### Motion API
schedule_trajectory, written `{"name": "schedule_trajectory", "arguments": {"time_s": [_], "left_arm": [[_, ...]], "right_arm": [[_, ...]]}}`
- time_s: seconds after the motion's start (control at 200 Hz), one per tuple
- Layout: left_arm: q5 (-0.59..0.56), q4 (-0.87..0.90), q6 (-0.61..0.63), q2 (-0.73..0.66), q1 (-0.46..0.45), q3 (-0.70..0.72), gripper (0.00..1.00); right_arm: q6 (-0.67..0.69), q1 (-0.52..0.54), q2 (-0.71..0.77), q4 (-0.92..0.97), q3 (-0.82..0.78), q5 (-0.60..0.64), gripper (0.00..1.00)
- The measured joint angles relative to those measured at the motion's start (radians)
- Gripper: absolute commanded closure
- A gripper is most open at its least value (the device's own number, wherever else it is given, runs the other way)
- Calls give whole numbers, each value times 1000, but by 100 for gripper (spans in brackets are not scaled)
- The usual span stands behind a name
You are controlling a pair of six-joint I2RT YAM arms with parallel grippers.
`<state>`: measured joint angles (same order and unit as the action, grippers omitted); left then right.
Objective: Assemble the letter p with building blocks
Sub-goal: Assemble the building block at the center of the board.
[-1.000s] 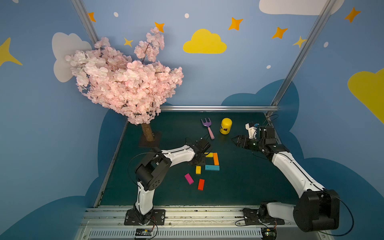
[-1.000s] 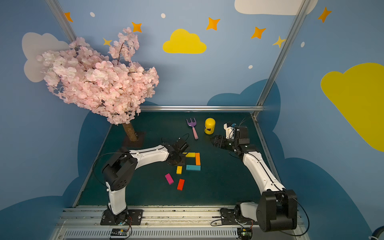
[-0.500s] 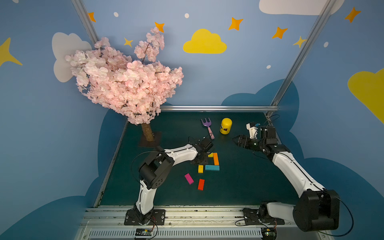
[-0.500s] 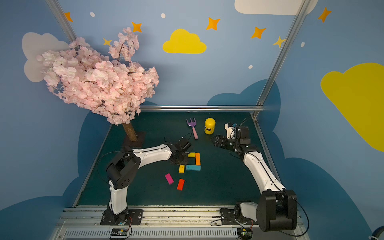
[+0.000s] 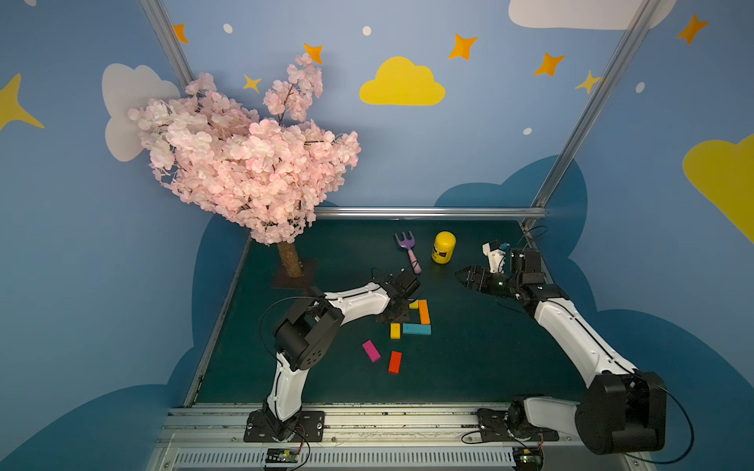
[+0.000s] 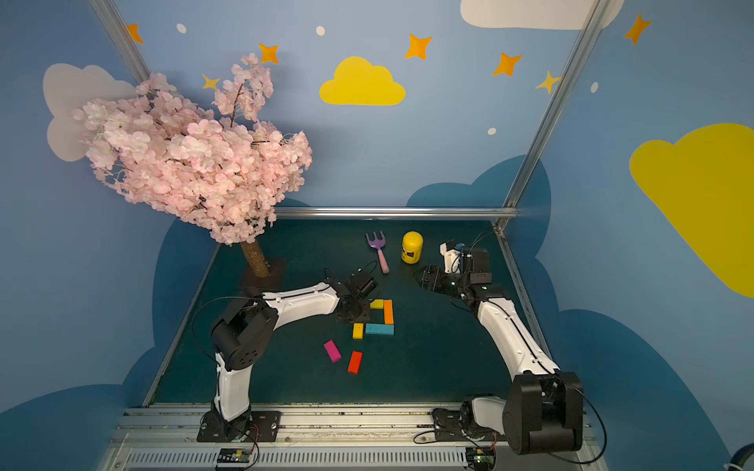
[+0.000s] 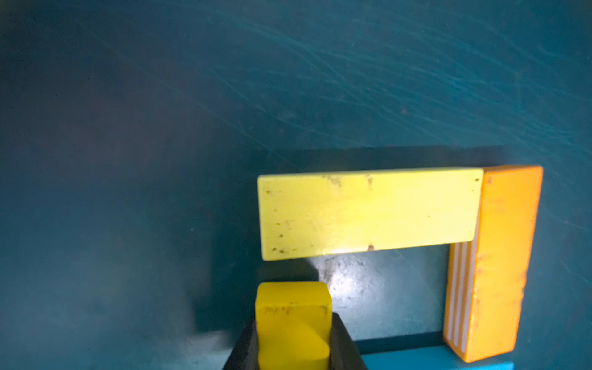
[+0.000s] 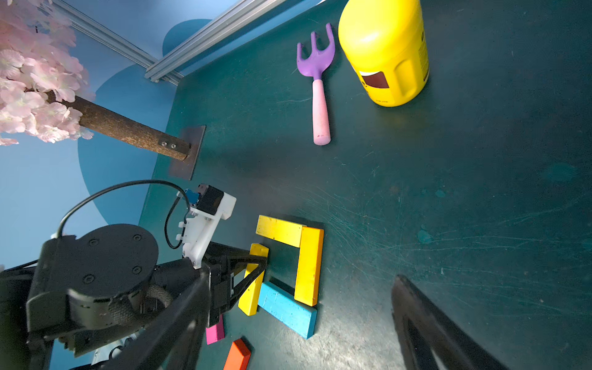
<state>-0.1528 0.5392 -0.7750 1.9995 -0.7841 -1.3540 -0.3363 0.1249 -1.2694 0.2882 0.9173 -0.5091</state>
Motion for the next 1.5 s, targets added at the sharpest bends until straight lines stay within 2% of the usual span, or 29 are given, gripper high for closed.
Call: {"name": "schedule_trajectory", "arguments": {"time_s": [1.271,1.372,1.502], "left_arm": [[-54,87,13,76,-3,-118,81],[-54,87,13,76,-3,-118,78],[-54,87,12,76,-3,-117,65]], "right_arm": [[0,-6,-1,0,-3,-9,12],[-1,-6,-3,0,-3,-9,12],[-2,-6,-9,0,-5,-10,12]]}}
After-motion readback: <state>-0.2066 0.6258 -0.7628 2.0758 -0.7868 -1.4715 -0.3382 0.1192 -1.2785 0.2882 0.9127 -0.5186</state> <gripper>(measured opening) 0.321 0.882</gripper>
